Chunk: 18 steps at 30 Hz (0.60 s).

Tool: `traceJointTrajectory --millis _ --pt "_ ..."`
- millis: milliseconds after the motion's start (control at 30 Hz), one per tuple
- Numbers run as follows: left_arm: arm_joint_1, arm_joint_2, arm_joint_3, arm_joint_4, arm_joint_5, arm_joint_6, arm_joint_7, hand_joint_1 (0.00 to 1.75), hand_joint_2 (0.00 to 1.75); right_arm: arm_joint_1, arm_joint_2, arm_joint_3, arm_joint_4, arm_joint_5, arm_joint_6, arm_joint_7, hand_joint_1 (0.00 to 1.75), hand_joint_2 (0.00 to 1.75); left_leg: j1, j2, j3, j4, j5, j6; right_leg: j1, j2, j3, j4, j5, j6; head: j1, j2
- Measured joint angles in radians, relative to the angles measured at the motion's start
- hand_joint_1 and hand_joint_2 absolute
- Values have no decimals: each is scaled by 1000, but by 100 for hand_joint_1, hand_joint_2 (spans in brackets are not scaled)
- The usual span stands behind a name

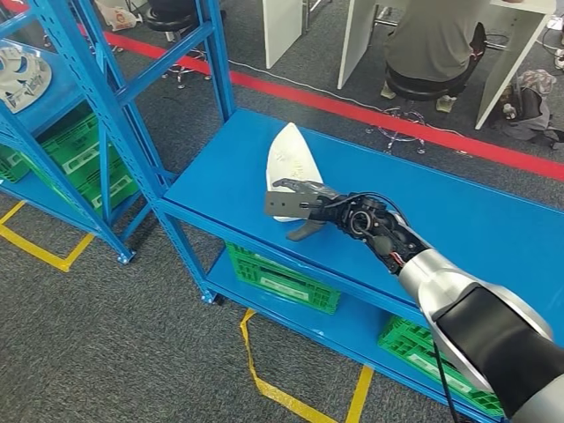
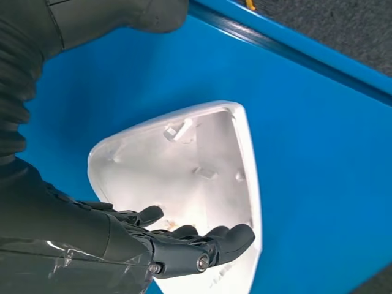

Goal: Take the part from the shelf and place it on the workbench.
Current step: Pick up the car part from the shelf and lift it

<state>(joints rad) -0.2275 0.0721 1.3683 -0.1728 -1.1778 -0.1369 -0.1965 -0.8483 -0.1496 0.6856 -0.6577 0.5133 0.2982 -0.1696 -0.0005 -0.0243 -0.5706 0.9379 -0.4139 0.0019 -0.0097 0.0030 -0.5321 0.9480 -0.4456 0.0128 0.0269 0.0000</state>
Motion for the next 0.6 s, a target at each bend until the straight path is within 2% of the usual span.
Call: traceJointTrajectory --millis 600 --pt "-1 0 3 0 -5 0 7 0 0 -12 19 28 140 44 -22 10 0 175 0 0 0 0 0 0 0 0 0 0 0 0 0 0"
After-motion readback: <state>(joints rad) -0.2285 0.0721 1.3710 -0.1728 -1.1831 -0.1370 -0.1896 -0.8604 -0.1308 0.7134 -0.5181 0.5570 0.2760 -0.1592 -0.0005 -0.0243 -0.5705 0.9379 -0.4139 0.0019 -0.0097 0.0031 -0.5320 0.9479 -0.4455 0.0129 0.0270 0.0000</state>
